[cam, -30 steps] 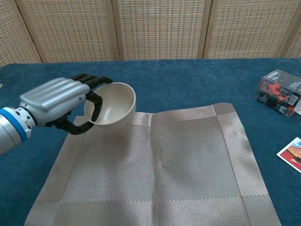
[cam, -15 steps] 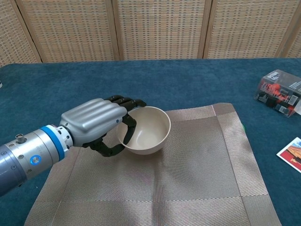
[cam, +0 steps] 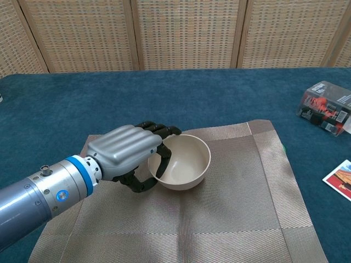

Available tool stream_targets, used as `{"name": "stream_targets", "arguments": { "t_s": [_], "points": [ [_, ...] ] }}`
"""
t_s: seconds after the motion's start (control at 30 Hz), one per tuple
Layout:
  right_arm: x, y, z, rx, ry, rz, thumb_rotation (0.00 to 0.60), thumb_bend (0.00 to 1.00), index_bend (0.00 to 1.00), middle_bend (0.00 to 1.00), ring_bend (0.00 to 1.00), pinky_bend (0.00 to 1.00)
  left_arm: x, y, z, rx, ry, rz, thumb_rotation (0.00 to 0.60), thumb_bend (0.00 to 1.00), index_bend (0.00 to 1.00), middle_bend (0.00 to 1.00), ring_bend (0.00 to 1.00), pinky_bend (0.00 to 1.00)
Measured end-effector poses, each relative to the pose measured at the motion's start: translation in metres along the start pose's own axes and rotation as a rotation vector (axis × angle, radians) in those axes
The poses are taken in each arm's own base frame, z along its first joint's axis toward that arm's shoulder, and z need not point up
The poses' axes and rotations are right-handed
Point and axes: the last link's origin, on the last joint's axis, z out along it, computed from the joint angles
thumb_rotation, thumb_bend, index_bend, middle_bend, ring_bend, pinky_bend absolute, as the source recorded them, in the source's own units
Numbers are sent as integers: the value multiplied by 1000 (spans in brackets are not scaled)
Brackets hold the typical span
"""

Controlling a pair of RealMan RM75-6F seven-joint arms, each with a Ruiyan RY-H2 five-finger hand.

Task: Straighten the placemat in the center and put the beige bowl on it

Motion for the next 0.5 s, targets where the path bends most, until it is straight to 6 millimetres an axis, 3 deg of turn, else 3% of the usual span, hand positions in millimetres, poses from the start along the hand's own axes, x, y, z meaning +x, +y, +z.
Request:
{"name": "stream_targets", "arguments": {
  "t_s": [0.13,0.17,0.4,0.5],
  "points": [
    [0,0,0,1,0,0,600,248,279,0,0,0,0,-4,-1,9,-6,16,600,278,58,0,0,0],
    [0,0,0,1,0,0,600,248,279,0,0,0,0,-4,-1,11,-5,14,600,274,27,0,0,0],
    [1,0,0,1,2,0,600,248,279,0,0,0,9,-12,-4,21,30,-19,600,269,0,0,0,0],
    [0,0,0,-1,0,0,600,248,279,0,0,0,18,-25,-11,39,64,-38,600,269,0,0,0,0]
  ]
}}
